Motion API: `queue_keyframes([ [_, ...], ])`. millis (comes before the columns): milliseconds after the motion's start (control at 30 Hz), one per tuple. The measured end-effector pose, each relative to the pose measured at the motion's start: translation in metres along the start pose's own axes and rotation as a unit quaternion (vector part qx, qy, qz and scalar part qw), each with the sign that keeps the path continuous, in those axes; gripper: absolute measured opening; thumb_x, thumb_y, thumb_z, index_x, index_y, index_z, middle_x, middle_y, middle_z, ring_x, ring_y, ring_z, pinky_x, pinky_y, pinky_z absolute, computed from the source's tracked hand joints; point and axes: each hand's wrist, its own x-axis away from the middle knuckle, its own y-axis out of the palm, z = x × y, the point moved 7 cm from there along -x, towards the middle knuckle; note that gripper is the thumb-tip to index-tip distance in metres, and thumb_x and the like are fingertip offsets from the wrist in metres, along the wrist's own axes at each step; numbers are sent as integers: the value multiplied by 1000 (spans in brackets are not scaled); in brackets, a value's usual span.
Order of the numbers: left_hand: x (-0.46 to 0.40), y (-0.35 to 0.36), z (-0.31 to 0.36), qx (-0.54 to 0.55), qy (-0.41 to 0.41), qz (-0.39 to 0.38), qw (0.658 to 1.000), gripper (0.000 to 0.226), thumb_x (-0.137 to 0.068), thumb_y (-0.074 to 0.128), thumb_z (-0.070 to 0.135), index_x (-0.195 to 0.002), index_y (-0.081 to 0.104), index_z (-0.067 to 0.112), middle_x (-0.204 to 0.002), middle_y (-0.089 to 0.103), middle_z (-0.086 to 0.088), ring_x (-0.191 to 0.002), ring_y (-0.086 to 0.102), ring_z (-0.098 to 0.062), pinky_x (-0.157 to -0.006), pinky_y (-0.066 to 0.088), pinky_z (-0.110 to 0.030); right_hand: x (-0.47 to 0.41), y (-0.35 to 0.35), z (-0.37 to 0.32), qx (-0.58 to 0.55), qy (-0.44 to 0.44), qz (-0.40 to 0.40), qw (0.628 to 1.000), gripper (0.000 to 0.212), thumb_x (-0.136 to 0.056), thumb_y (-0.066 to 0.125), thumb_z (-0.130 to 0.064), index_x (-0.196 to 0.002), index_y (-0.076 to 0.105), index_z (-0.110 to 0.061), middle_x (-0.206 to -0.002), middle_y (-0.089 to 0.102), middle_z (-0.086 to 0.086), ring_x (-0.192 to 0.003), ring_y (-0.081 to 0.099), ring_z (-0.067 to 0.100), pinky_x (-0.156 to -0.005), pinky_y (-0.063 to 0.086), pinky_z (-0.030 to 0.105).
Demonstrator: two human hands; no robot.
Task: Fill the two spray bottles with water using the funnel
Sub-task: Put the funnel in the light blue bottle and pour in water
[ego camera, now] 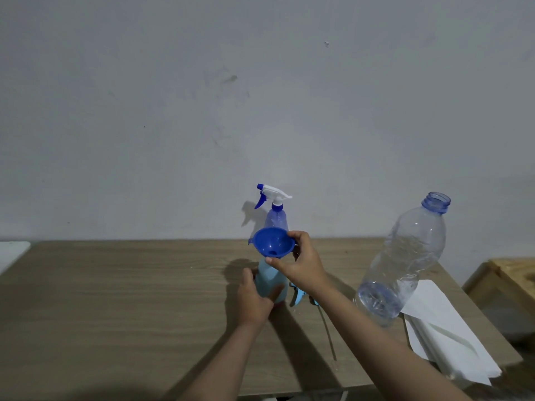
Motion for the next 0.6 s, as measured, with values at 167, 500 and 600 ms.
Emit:
queue_keyframes([
  [167,3,0,0,-11,-17,1,1000,50,-76,78,24,-111,44,17,-117,58,-2,-98,56,-17,-53,35,-12,6,-4,-4,5,-12,-7,1000,76,-66,86,-29,-127,42,-23,-126,50,-8,-112,53,8,-79,41,7],
  [500,10,-6,11,75,-2,50,996,93,-63,88,28,-131,29,7,-128,47,-4,-112,53,-22,-88,43,-28,83,-55,-19,-6,-125,207,970,49,-73,74,-27,-118,53,-22,-116,57,-12,-113,56,6,-90,52,36],
  [600,2,-16,24,105,38,79,991,108,-53,93,28,-135,26,4,-138,40,-12,-125,44,-24,-98,35,-27,124,-89,-22,54,-195,320,926,45,-75,74,-19,-114,54,-8,-110,57,5,-106,56,15,-94,47,29],
])
